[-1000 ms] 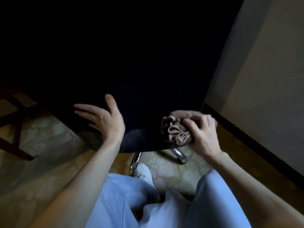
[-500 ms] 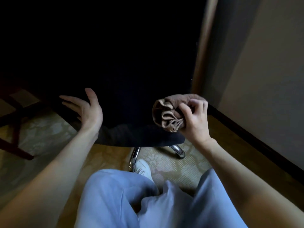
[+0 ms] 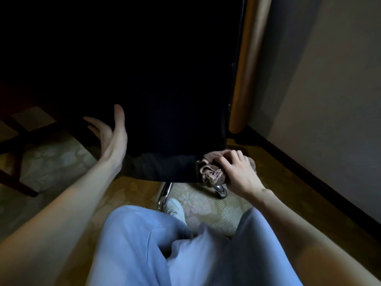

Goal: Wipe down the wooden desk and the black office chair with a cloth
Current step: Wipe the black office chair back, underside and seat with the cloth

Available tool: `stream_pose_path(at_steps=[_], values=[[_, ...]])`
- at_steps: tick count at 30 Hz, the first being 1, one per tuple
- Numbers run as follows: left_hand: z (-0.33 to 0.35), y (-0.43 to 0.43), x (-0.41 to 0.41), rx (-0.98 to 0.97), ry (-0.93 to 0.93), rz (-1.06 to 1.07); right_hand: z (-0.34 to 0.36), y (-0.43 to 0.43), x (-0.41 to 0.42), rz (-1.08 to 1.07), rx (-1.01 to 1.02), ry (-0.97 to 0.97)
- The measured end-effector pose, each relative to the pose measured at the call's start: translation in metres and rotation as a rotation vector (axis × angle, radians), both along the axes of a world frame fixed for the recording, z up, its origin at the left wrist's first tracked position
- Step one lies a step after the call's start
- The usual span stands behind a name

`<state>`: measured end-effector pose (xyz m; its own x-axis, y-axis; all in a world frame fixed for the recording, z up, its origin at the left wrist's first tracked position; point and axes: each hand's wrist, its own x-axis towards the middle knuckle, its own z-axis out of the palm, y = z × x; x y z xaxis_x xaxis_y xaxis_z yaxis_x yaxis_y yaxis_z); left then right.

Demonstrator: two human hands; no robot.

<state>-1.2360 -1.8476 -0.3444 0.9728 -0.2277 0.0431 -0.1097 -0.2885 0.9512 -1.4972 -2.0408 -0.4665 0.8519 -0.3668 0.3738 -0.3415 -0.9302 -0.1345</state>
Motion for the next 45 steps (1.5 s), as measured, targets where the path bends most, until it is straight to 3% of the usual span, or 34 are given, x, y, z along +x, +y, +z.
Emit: stream_pose_path(at_steps=[2, 6, 9, 15, 22, 25, 28, 34, 37, 41, 45], values=[[0.002, -0.002, -0.008, 0.006, 0.002, -0.008, 0.017, 0.005, -0.007, -0.006, 0.004, -0.125], [0.008, -0.005, -0.018, -0.034, 0.004, -0.029, 0.056, 0.004, -0.004, -0.062, -0.069, -0.567], [0.007, -0.005, -0.021, -0.065, 0.003, -0.035, 0.077, -0.003, 0.020, -0.081, -0.115, -0.698], [-0.001, -0.005, -0.007, -0.065, 0.000, -0.043, 0.020, 0.006, 0.050, -0.159, -0.150, -0.600], [-0.006, -0.015, -0.003, -0.108, 0.010, 0.004, -0.064, 0.019, 0.030, -0.147, -0.078, -0.062], [-0.004, -0.013, -0.004, -0.112, 0.017, -0.007, -0.071, 0.031, 0.025, -0.191, -0.019, 0.049], [-0.002, -0.009, -0.004, -0.112, 0.030, -0.023, -0.059, 0.038, 0.025, -0.220, 0.001, -0.033], [0.000, -0.007, -0.008, -0.154, 0.038, -0.051, 0.014, 0.035, 0.042, -0.193, -0.126, -0.475], [-0.001, -0.004, -0.009, -0.164, 0.032, -0.075, 0.049, 0.037, 0.055, -0.173, -0.240, -0.605], [-0.003, -0.005, -0.007, -0.162, 0.010, -0.064, 0.054, 0.039, 0.070, -0.174, -0.302, -0.643], [-0.009, -0.008, -0.005, -0.146, -0.001, -0.075, 0.006, 0.040, 0.078, -0.148, -0.335, -0.461]])
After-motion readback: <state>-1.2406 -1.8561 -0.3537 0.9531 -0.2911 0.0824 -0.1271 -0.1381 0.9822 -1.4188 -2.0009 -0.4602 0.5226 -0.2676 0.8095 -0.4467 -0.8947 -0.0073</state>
